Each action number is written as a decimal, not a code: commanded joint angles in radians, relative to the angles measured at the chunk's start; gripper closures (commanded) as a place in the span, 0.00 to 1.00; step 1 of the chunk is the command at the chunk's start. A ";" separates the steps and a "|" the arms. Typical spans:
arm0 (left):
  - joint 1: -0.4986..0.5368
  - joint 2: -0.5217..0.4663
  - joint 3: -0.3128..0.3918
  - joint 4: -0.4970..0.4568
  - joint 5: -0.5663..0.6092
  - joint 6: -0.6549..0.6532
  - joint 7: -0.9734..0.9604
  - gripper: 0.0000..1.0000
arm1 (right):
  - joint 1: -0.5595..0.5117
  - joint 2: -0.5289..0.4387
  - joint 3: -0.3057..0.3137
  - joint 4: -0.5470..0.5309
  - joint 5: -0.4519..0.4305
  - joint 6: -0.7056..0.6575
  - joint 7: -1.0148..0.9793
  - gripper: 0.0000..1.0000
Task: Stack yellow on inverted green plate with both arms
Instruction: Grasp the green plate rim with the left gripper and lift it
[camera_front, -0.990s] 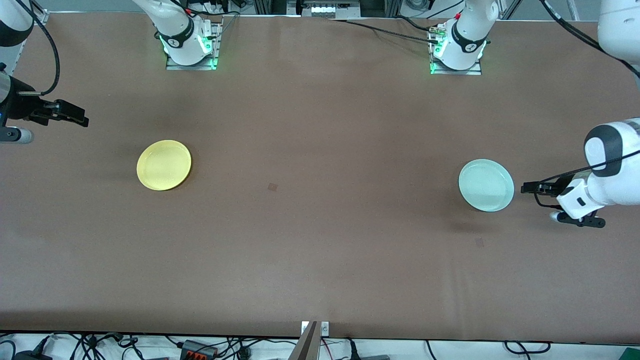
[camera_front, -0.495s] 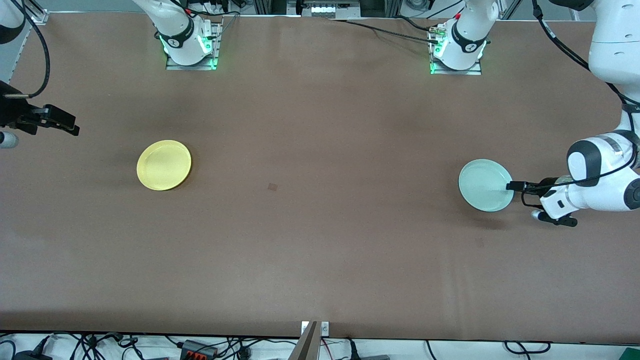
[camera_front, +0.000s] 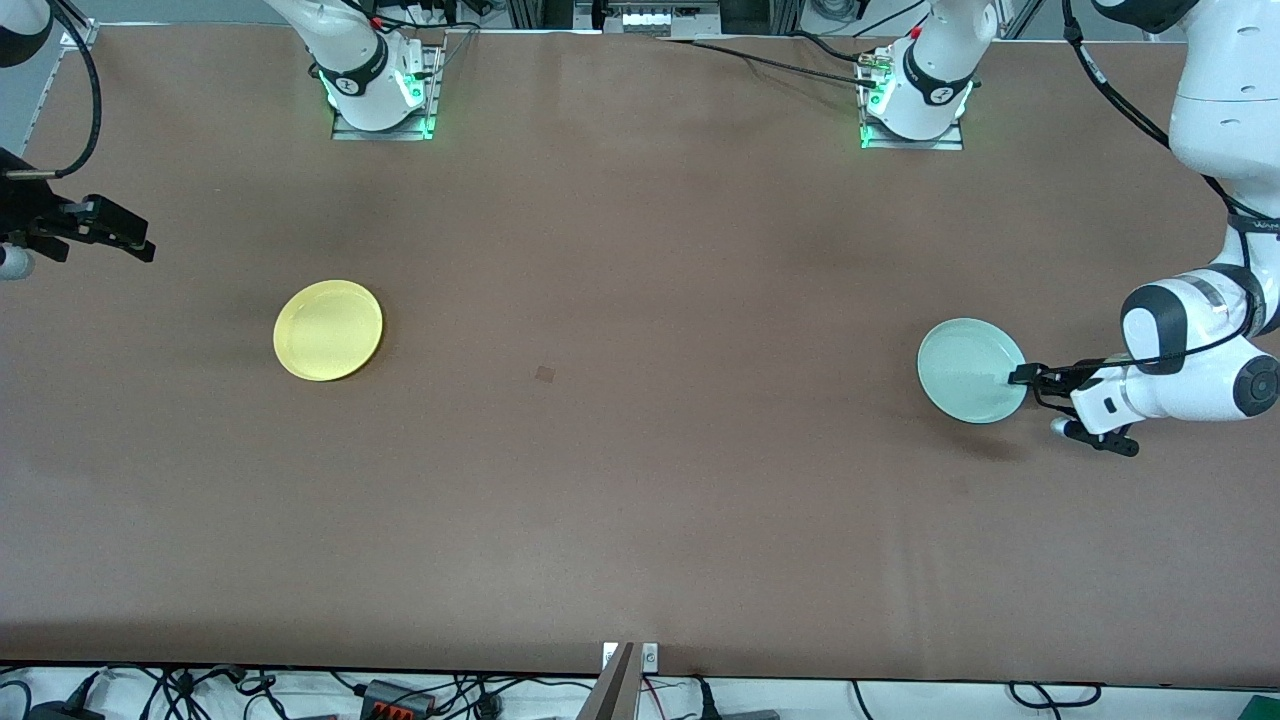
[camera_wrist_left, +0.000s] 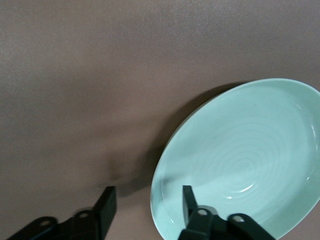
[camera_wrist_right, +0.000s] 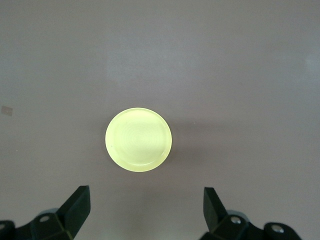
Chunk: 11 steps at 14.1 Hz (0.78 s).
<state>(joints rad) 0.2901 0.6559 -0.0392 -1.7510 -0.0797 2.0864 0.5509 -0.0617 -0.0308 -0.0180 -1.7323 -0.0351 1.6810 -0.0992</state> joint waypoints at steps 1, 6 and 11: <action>0.017 0.001 -0.011 -0.010 -0.050 0.014 0.044 0.58 | 0.002 -0.026 0.004 -0.023 -0.005 0.026 0.027 0.00; 0.026 0.014 -0.010 -0.008 -0.068 0.009 0.063 0.94 | 0.002 -0.026 0.006 -0.019 -0.005 0.023 0.073 0.00; 0.014 -0.030 -0.011 0.005 -0.066 -0.005 0.064 0.99 | 0.000 -0.023 0.004 -0.013 0.000 0.014 0.061 0.00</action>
<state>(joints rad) 0.3028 0.6638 -0.0447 -1.7475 -0.1243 2.0832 0.5868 -0.0611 -0.0368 -0.0175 -1.7353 -0.0350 1.6946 -0.0464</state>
